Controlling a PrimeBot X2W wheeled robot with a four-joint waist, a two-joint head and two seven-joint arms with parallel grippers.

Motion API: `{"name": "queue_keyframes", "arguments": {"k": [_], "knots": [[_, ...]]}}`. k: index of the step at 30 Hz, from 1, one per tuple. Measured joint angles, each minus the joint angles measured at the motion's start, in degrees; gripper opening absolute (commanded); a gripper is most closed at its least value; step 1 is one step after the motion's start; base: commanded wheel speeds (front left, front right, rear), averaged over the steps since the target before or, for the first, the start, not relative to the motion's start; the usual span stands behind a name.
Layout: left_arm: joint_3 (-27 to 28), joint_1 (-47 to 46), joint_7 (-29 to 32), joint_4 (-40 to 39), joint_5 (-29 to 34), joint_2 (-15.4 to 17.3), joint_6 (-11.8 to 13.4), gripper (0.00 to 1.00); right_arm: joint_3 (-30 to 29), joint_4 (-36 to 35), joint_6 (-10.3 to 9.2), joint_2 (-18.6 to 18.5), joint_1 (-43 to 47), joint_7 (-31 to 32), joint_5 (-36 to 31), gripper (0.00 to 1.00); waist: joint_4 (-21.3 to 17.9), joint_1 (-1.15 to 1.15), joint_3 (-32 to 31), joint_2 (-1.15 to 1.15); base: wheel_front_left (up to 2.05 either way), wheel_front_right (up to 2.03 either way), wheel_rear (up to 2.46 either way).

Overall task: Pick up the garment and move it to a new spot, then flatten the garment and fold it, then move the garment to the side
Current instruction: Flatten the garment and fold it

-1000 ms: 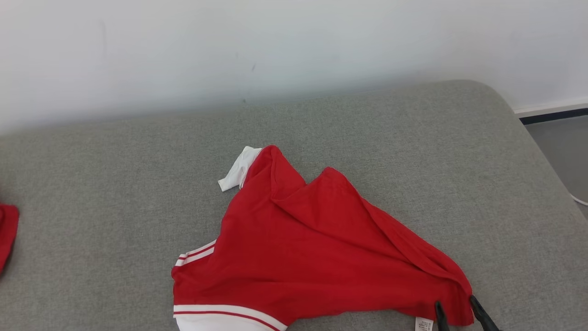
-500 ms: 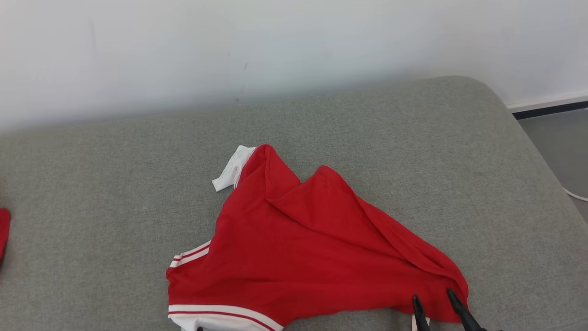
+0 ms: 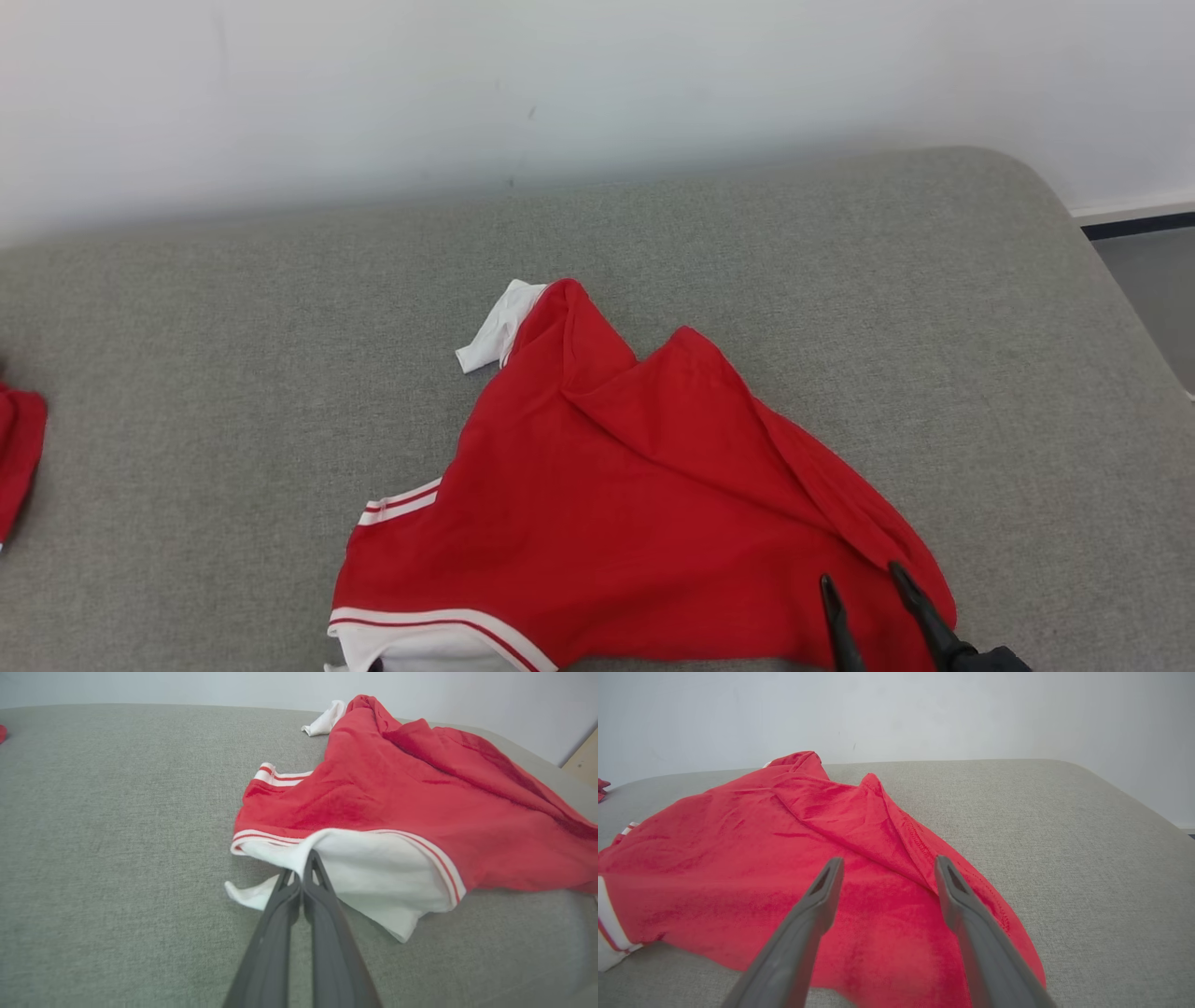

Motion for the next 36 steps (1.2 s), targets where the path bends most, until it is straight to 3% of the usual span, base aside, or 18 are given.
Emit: {"name": "queue_keyframes", "arguments": {"k": [9,12,36], "knots": [[-5.5,6.0,0.0,-3.9,-0.8,0.7,0.0,0.0,-1.2,0.4,0.0,0.0,0.1,0.0,0.3,1.0,0.0,0.0,-0.5,0.0,0.0,0.0,0.0],[-8.3,5.7,0.0,-1.4,-1.6,1.3,0.0,0.0,-0.8,1.0,0.0,0.0,0.1,0.0,0.5,1.0,0.6,0.0,-0.9,0.0,0.0,0.0,0.0],[-8.8,-18.9,0.0,19.6,-6.0,5.6,0.0,0.0,1.6,3.3,0.0,0.0,-1.3,0.0,0.1,1.0,-3.6,0.0,-2.2,0.0,0.0,0.0,0.0]]}}
